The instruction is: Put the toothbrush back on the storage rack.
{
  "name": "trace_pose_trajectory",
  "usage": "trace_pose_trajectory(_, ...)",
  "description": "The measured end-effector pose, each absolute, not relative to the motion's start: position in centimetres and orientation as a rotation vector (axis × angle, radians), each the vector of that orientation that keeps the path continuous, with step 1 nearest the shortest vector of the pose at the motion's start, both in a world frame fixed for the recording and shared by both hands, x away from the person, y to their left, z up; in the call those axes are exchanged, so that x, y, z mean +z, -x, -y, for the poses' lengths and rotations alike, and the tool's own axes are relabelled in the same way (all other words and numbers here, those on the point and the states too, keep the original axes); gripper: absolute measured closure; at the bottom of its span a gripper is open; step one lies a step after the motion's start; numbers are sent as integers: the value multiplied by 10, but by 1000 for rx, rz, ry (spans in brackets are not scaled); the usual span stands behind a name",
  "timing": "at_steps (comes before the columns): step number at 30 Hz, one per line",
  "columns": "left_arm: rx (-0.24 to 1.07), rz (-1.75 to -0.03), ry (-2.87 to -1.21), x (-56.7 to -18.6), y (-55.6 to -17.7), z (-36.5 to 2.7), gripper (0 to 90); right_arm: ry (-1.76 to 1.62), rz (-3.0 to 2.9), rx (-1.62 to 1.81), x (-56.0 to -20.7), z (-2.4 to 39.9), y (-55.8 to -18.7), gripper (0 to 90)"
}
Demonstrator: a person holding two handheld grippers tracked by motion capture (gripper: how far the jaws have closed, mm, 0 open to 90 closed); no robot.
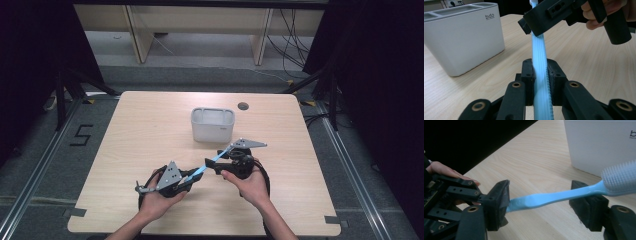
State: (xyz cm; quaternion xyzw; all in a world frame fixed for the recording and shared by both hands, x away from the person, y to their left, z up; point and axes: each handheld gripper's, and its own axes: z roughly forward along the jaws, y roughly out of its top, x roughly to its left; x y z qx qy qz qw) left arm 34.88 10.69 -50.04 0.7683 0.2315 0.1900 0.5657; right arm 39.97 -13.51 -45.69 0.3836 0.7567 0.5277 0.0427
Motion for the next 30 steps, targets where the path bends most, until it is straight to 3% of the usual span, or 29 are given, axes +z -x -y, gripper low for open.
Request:
trace_pose_trajectory(4, 438, -554, -1810, -502, -350, -106, 769, -1198, -2312, 1648, -457, 136, -400, 463)
trace_pose_trajectory(5, 437, -558, -1823, -502, -350, -106, 769, -1255, -2303, 1694, -455, 138, -398, 574)
trace_pose_trajectory(6, 434, -557, -1828, -503, -350, -106, 769, -1255, -2303, 1694, -455, 138, -398, 574)
trace_pose_trajectory(8, 429, -557, -1835, -505, -351, -104, 767, -1217, -2285, 1745, -455, 138, -400, 656)
trace_pose_trajectory(10, 421, -558, -1840, -508, -350, -101, 768, -1216, -2265, 1816, -451, 140, -398, 844)
trace_pose_trajectory(30, 437, -540, -1855, -494, -339, -112, 647, -1085, -2230, 1642, -436, 151, -393, 859)
